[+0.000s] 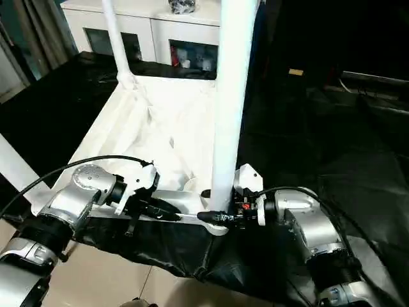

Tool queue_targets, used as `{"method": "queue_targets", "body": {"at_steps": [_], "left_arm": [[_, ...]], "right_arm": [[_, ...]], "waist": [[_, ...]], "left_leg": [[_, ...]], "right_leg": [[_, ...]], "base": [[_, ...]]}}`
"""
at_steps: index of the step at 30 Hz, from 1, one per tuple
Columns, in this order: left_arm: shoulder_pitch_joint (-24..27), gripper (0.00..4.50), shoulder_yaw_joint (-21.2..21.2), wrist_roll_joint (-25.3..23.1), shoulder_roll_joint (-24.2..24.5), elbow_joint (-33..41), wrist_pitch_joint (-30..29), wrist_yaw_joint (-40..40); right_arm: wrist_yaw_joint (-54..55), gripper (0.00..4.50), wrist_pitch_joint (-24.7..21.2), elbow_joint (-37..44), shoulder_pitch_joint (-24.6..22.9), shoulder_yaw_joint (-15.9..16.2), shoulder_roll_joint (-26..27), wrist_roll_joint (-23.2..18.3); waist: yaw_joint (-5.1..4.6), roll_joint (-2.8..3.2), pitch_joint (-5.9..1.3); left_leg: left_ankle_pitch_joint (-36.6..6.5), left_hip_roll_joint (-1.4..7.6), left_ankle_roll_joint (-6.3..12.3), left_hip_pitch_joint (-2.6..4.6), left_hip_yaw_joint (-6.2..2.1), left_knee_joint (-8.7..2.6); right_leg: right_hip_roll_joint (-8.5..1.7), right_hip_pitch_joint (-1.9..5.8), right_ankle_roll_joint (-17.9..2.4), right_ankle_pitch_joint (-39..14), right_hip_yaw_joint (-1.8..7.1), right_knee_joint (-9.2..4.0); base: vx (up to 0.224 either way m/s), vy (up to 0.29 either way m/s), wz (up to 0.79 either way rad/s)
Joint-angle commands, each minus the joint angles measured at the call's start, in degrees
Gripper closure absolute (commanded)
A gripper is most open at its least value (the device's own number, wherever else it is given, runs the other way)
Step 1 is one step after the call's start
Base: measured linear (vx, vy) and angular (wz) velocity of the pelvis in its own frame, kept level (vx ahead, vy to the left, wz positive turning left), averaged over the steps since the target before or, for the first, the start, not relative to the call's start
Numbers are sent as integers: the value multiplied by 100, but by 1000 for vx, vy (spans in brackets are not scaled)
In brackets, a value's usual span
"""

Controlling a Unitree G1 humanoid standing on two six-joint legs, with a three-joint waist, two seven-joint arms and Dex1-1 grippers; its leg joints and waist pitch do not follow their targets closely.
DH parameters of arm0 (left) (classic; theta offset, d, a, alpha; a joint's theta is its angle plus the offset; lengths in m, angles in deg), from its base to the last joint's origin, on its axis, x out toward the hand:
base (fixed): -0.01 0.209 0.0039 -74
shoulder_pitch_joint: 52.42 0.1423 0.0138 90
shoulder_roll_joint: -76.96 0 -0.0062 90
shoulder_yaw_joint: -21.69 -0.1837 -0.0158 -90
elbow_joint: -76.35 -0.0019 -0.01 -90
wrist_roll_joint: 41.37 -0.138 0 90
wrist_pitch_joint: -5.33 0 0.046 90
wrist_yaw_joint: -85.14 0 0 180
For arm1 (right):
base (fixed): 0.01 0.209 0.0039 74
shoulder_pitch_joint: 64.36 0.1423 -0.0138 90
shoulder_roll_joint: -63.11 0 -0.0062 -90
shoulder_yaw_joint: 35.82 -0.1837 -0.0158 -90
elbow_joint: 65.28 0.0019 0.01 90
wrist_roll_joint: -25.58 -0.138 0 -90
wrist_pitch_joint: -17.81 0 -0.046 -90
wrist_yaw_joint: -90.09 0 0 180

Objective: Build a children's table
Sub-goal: Rotate leg to tighten

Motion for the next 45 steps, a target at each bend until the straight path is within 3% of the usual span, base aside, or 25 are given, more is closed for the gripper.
{"method": "queue_targets", "body": {"at_steps": [1, 4, 5, 6, 8, 10, 12, 15, 17, 19, 20, 22, 24, 32, 39, 44, 45], "left_arm": [[-35, 450, 39, -62, -143, 16, -130, -366], [92, 450, 224, -89, -519, 288, -578, -1297], [122, 450, 232, -92, -575, 340, -625, -1390], [180, 450, 242, -105, -685, 419, -690, -1570], [286, 450, 252, -124, -946, 552, -825, -1960], [320, 450, 253, -180, -1086, 567, -854, -2247], [439, 450, 154, -277, -1404, 713, -958, -2734], [583, 450, 12, -348, -1565, 925, -1070, -2908], [635, 450, -29, -371, -1608, 1026, -1126, -2932], [646, 450, -34, -371, -1615, 1058, -1123, -2890], [659, 450, -47, -368, -1609, 1089, -1109, -2840], [671, 450, -41, -353, -1550, 1140, -1082, -2742], [686, 450, -37, -324, -1494, 1181, -1029, -2628], [663, 450, 44, 55, -773, 1298, -794, -1347], [391, 450, 65, 147, -194, 945, -593, -347], [225, 450, 25, 219, -25, 712, -506, -24], [132, 450, 32, 257, -3, 548, -436, 116]], "right_arm": [[567, 220, -144, -109, -28, -123, 157, 40], [2051, 234, -40, -207, -199, -460, 708, 278], [2229, 237, -45, -175, -242, -502, 802, 284], [2528, 238, -107, -141, -298, -560, 961, 292], [3194, 244, -168, -59, -418, -665, 1347, 346], [3574, 246, -279, -28, -472, -722, 1562, 376], [4232, 246, -389, 96, -598, -642, 1984, 593], [4472, 246, -283, 271, -707, -458, 2139, 809], [4570, 190, -236, 369, -717, -526, 2171, 794], [4549, 175, -283, 413, -706, -648, 2199, 652], [4518, 169, -309, 444, -715, -674, 2180, 620], [4328, 133, -332, 518, -745, -608, 2056, 635], [4244, 124, -305, 544, -754, -553, 1962, 709], [2543, 124, -245, 565, -550, -440, 938, 384], [723, 124, -290, 606, -447, -122, 74, 75], [-61, 124, -324, 495, -319, 106, -256, -4], [-396, 141, -366, 367, -178, 188, -344, -69]], "waist": [[-18, -83, -288], [-94, -92, -257], [-158, -112, -251], [-170, -116, -256], [-184, -118, -249], [-212, -127, -244], [-237, -117, -243], [-259, -101, -258], [-268, -99, -262], [-267, -97, -275], [-263, -59, -276], [-269, -82, -282], [-258, -78, -282], [-240, -96, -316], [-213, -82, -311], [-106, -95, -329], [-91, -100, -328]], "left_leg": [[-1428, 320, 213, 74, -144, -422], [-1727, 331, 14, 96, -164, -461], [-1853, 305, -66, 70, -202, -480], [-1828, 300, -65, 47, -211, -491], [-1854, 292, 3, 100, -181, -471], [-1789, 287, 13, 76, -184, -488], [-1817, 282, 16, 87, -182, -486], [-1849, 282, 53, 88, -186, -505], [-1868, 277, 78, 89, -182, -509], [-1833, 272, 127, 81, -182, -506], [-1802, 271, 135, 80, -182, -506], [-1738, 272, 167, 67, -175, -501], [-1700, 276, 185, 78, -163, -495], [-1224, 262, 467, 37, -145, -428], [-1220, 287, 512, 66, -135, -415], [-1025, 302, 557, 73, -109, -378], [-1005, 293, 569, 66, -108, -373]], "right_leg": [[-382, 249, -1370, -1438, 246, -423], [-392, 213, -1195, -1966, 256, -479], [-402, 238, -1049, -2327, 238, -511], [-399, 254, -996, -2351, 230, -512], [-380, 184, -930, -2306, 261, -559], [-368, 193, -899, -2299, 258, -560], [-357, 175, -844, -2344, 262, -573], [-352, 178, -764, -2319, 260, -592], [-340, 172, -752, -2248, 269, -595], [-345, 181, -771, -2114, 274, -588], [-340, 180, -798, -2023, 273, -583], [-328, 199, -832, -1832, 271, -568], [-331, 189, -867, -1737, 278, -566], [-333, 259, -1119, -1136, 260, -485], [-322, 255, -1320, -1001, 250, -448], [-324, 267, -1497, -663, 236, -379], [-330, 274, -1526, -681, 232, -378]], "base": [[0, 0, 0], [0, 0, 0], [0, 0, 0], [0, 0, 0], [0, 0, 0], [0, 0, 0], [0, 0, 0], [0, 0, 0], [0, 0, 0], [0, 0, 0], [0, 0, 0], [0, 0, 0], [0, 0, 0], [0, 0, 0], [0, 0, 0], [0, 0, 0], [0, 0, 0]]}}
